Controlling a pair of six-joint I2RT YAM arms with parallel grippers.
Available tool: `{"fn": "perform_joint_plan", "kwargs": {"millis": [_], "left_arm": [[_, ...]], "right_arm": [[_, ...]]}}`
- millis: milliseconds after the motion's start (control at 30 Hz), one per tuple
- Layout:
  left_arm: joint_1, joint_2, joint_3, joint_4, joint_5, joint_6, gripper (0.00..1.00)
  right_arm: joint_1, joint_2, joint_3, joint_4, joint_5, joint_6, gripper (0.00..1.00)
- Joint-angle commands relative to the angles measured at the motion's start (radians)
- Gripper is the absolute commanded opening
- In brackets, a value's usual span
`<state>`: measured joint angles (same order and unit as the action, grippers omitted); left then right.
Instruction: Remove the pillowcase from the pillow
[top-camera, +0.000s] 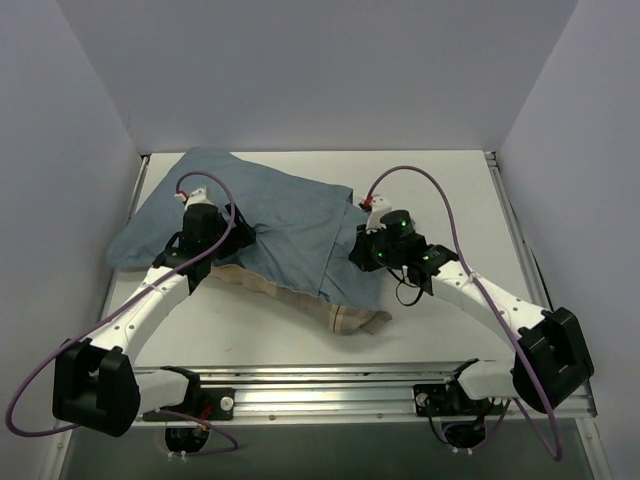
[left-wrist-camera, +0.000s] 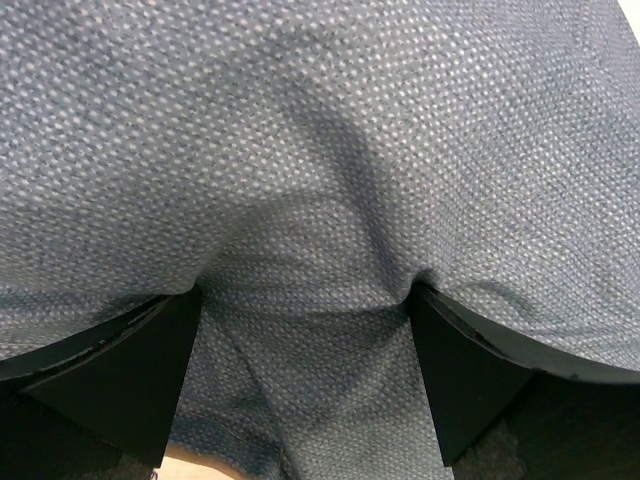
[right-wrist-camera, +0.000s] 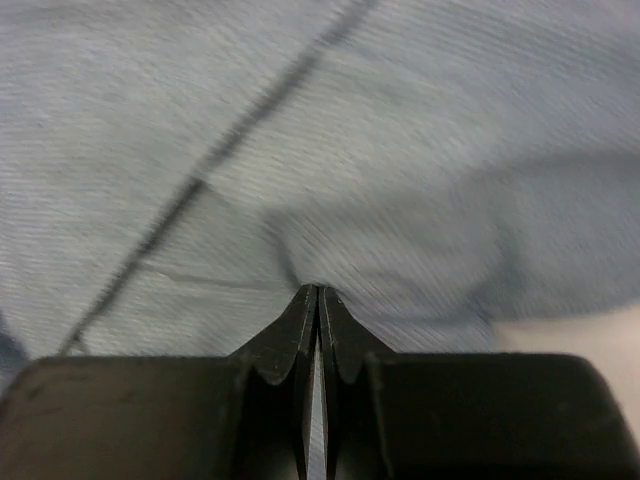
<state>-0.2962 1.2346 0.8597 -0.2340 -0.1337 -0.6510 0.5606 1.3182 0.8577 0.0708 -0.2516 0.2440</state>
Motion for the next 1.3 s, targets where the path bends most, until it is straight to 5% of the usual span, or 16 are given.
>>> {"fn": "perform_joint_plan", "kwargs": {"millis": [0,200,300,367,600,800,1067,1267], "left_arm": [[0.032,0.026,-0.016,0.024,-0.035,-0.024,0.94],[0.055,0.022,-0.037,0.028,-0.021,-0.047,0.94],[0.060,0.016,-0.044,0.036,-0.006,-0.050,0.94],[0.058,0.016,-0.044,0.044,0.025,-0.047,0.94],[0.058,0.011,-0.028,0.033,0.068,-0.033,0.94],[0.057,-0.009,-0.030,0.019,0.072,-0.027,0.94],[0.058,-0.014,-0.028,0.007,0.075,-0.027,0.94],[0.057,-0.014,-0.022,-0.001,0.068,-0.029,0.94]], "right_arm": [[-0.030,-0.089,-0.034,-0.064,0.144,0.067,0.00],[-0.135,-0.247,-0.080,-0.276,0.480,0.270,0.00],[-0.159,-0.267,-0.092,-0.266,0.399,0.238,0.00],[-0.145,-0.245,-0.082,-0.186,0.205,0.183,0.00],[0.039,-0.093,0.021,0.012,0.115,0.115,0.40],[0.087,0.021,0.122,0.050,0.106,0.040,0.51],[0.101,0.125,0.162,0.070,0.126,0.024,0.52],[0.101,0.136,0.130,0.058,0.164,0.012,0.39]]}}
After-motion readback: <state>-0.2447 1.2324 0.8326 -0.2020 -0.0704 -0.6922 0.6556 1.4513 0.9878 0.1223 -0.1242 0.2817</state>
